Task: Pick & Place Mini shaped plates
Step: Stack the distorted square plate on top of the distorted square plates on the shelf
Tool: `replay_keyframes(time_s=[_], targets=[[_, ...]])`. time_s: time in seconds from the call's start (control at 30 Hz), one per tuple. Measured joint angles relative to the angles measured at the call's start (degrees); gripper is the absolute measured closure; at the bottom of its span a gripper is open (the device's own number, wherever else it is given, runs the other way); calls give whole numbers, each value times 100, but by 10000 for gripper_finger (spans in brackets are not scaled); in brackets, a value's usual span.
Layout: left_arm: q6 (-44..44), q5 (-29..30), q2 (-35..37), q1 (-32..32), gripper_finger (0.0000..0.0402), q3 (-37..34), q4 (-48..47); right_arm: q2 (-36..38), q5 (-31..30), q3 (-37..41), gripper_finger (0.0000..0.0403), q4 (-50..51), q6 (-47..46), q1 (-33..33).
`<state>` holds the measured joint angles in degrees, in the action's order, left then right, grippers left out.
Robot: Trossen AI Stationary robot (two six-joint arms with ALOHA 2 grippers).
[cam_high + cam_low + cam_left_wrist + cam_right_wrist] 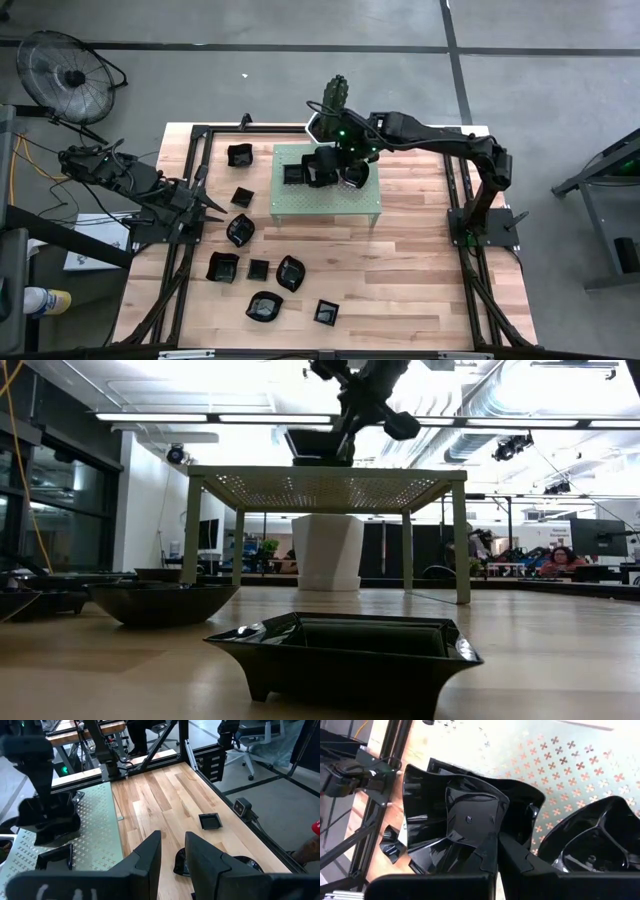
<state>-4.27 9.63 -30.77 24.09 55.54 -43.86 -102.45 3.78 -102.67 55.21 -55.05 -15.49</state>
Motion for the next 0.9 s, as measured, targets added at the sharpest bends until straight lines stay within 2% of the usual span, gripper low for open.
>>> replay_keyframes(time_s=[0.2,0.57,0.9], targets=[[2,2,-2,0,317,-1,0,-20,4,357,402,-213,-28,0],[4,4,0,-2,317,-2,0,-17,-43,424,391,-364,-17,-2],[24,6,-1,0,317,-2,0,-9,-70,424,348,-361,-32,0]])
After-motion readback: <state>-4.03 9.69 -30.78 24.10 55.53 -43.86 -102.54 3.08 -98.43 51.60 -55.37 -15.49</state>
